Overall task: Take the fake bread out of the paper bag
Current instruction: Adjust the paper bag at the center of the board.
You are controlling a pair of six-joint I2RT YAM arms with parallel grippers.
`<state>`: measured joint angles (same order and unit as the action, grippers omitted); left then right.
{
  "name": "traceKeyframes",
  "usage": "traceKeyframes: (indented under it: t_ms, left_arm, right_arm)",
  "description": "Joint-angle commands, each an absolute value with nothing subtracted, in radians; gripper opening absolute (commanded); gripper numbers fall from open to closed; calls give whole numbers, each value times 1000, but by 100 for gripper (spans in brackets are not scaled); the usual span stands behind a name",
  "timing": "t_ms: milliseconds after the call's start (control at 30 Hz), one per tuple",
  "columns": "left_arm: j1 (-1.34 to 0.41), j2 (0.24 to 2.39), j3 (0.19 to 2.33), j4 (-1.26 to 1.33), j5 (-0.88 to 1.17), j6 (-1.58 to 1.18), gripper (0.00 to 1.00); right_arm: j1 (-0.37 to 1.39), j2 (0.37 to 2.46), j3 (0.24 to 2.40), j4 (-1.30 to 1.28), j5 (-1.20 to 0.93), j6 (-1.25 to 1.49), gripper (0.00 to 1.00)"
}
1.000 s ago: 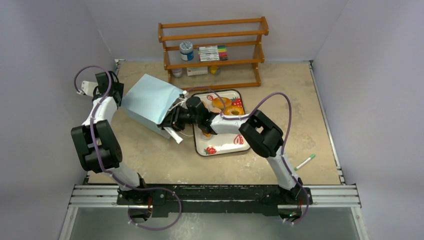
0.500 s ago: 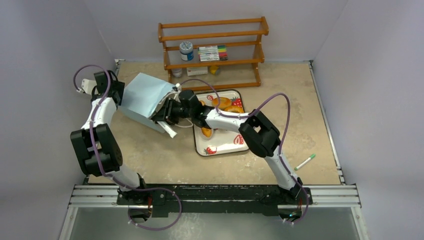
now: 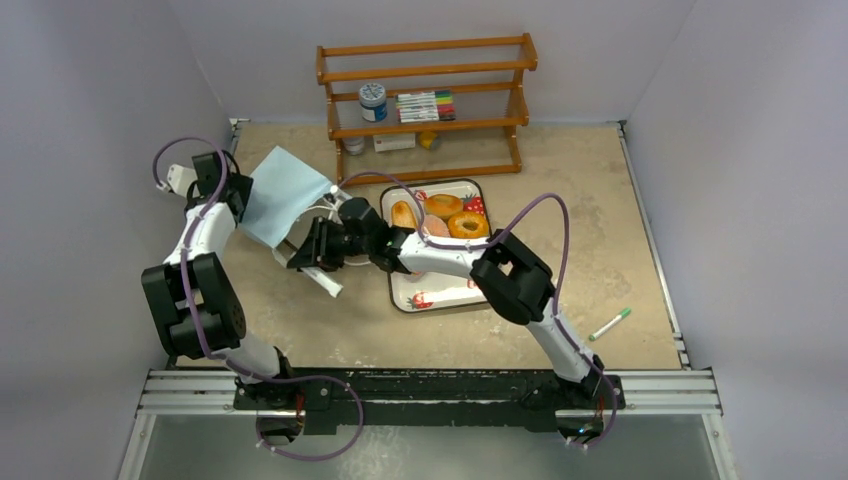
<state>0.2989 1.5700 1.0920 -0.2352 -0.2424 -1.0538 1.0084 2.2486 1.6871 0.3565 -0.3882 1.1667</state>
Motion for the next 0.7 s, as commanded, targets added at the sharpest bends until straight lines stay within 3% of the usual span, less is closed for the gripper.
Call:
traceKeyframes:
  t_ms: [0, 667]
  left_arm:
    - [297, 1565, 1044, -317, -266, -1013, 54]
    - [312, 1644, 1099, -381, -289, -987, 54]
  right_arm:
    - [995, 2219, 1643, 462, -422, 1177, 37]
    - [928, 2275, 1615, 503, -420, 1210, 37]
